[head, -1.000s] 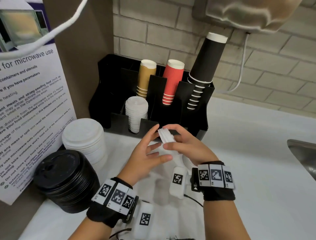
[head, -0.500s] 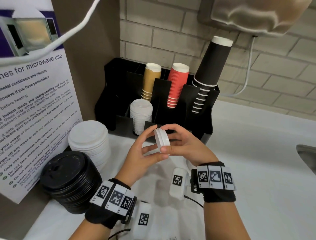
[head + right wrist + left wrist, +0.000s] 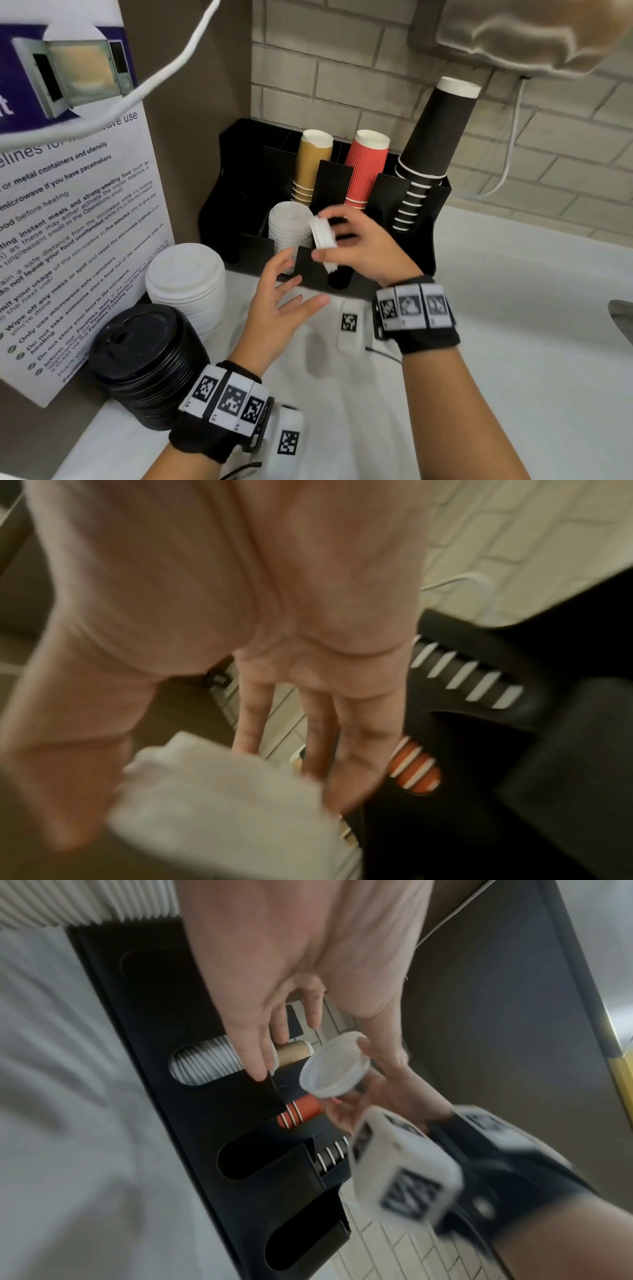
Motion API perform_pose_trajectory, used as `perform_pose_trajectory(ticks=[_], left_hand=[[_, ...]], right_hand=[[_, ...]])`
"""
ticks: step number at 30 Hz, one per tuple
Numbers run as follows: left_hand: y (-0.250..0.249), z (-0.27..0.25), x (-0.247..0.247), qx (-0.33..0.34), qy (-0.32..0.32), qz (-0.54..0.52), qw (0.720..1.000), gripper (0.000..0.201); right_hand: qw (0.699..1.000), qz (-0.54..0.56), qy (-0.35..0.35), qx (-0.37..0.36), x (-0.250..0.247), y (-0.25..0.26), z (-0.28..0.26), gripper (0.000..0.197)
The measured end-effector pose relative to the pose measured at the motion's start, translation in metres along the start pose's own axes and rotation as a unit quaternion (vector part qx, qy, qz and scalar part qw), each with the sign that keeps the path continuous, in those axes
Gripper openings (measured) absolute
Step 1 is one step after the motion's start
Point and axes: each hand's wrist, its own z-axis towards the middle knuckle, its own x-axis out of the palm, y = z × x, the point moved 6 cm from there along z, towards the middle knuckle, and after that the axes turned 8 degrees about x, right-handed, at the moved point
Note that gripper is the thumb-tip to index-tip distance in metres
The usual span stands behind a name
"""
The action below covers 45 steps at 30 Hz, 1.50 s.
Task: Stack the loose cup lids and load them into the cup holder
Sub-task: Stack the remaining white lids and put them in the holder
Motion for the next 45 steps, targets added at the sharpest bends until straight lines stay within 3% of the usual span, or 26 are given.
perform_pose_trajectory(ticks=[4,9,15,18,21,28,29,31,32,34,36,38,41,43,45], left_hand=[[0.002,-0.002,-0.003,-0.014,-0.020,0.030,0.999,0.066],[0.006,-0.002,-0.009,-0.028,-0.023,0.080,0.996,0.033],[0.007,-0.003,-0.014,-0.043,-0.029,0.089,0.995,0.023],[0.006,-0.002,-0.014,-0.042,-0.028,0.095,0.994,0.022],[0.006,-0.001,-0.012,-0.037,-0.024,0.097,0.994,0.022],[0.009,-0.002,-0.010,-0.032,-0.021,0.093,0.995,0.021],[0.009,-0.002,-0.010,-0.031,-0.020,0.094,0.995,0.021],[0.008,-0.003,-0.010,-0.030,-0.020,0.094,0.995,0.021],[0.007,-0.002,-0.010,-0.029,-0.022,0.092,0.995,0.020],[0.005,-0.002,-0.009,-0.030,-0.024,0.090,0.995,0.020],[0.003,-0.003,-0.009,-0.034,-0.023,0.089,0.995,0.019],[0.001,-0.002,-0.008,-0.035,-0.024,0.084,0.996,0.019],[-0.001,-0.001,-0.003,-0.031,-0.020,0.079,0.996,0.020],[-0.001,0.000,0.003,-0.031,-0.010,0.078,0.996,0.020],[0.000,0.000,0.008,-0.031,-0.002,0.077,0.997,0.020]], right_hand=[[0.992,-0.113,-0.036,-0.041,0.004,0.028,0.057,0.060],[0.958,-0.286,0.013,-0.028,0.031,0.030,0.105,0.054],[0.923,-0.383,0.038,-0.018,0.044,0.016,0.107,0.061],[0.886,-0.463,0.018,-0.033,0.051,0.012,0.101,0.075],[0.864,-0.500,-0.011,-0.054,0.054,0.013,0.097,0.072],[0.857,-0.510,-0.013,-0.071,0.063,0.008,0.089,0.067],[0.871,-0.486,-0.020,-0.072,0.059,0.010,0.085,0.068],[0.925,-0.363,-0.069,-0.083,0.038,0.018,0.072,0.064],[0.948,-0.280,-0.114,-0.098,0.021,0.022,0.062,0.057],[0.961,-0.128,-0.217,-0.111,-0.019,0.022,0.032,0.032],[0.953,-0.037,-0.296,-0.059,-0.058,0.003,-0.003,0.017],[0.947,-0.042,-0.315,0.054,-0.085,-0.030,-0.034,0.013],[0.932,-0.166,-0.204,0.250,-0.092,-0.085,-0.065,0.012],[0.904,-0.220,-0.109,0.351,-0.079,-0.114,-0.079,0.035],[0.893,-0.222,-0.057,0.388,-0.063,-0.128,-0.084,0.063]])
